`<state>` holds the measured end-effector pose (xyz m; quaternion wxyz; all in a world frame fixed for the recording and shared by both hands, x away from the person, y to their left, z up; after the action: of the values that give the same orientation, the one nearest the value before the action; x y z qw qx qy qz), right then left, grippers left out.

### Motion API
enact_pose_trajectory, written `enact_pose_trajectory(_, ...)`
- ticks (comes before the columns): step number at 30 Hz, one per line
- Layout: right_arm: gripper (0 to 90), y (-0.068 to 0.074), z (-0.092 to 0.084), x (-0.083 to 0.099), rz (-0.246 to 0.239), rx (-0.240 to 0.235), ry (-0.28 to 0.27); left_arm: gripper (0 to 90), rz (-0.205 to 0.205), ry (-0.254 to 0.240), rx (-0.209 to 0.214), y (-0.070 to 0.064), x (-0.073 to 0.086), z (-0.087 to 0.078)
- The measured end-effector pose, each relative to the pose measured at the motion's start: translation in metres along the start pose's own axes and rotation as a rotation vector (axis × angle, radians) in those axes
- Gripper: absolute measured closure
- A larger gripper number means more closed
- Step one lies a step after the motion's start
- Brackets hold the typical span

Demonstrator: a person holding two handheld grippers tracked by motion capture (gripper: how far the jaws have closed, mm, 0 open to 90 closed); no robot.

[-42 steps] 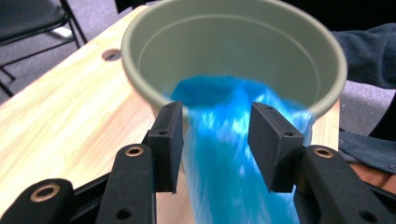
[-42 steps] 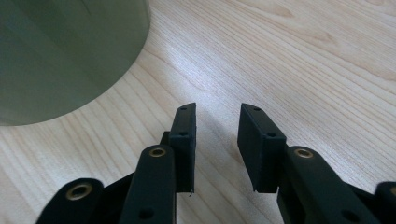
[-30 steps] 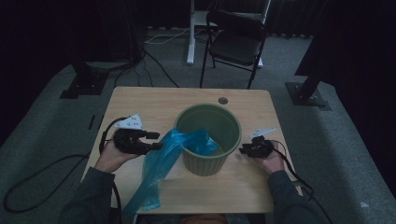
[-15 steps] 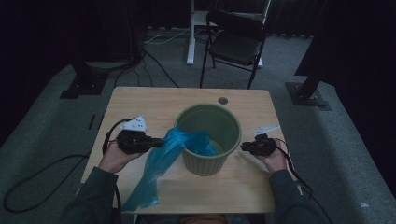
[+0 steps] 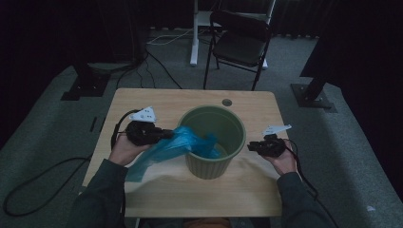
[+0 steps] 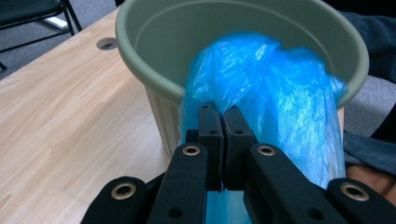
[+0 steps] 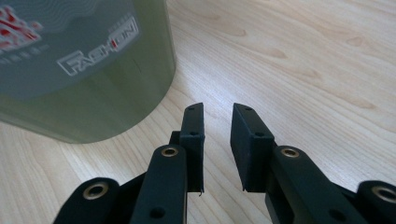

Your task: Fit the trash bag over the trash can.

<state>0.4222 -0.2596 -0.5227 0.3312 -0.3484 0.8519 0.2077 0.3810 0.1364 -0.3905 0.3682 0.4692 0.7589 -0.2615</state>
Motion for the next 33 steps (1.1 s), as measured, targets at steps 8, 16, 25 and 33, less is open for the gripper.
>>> enact_pose_trajectory(8,74.6,0.009,-0.020,-0.016,-0.019,-0.003,-0.053,88.8,0.010,-0.006,-0.004,0.001,-0.013,0.004)
enact_pose_trajectory(16,73.4,0.019,-0.045,-0.035,-0.051,0.005,-0.112,88.9,0.020,-0.013,-0.019,0.005,-0.027,0.009)
enact_pose_trajectory(25,73.4,0.037,-0.064,-0.061,-0.122,0.014,-0.141,88.9,0.024,-0.041,-0.034,0.009,-0.044,0.012)
enact_pose_trajectory(33,70.8,0.062,-0.080,-0.095,-0.208,0.015,-0.197,88.9,0.019,-0.081,-0.057,0.012,-0.063,0.014)
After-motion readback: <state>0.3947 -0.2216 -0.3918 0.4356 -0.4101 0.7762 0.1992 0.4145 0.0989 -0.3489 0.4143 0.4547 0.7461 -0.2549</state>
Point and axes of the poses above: each handheld gripper's, and its own axes: z roughly forward along the jaws, x roughly out of its underside, y roughly to its left, the point moved 5 cm from there along z, roughly forward along the jaws, and after that the axes turned 1 degree about y, right-handed, at the moved point
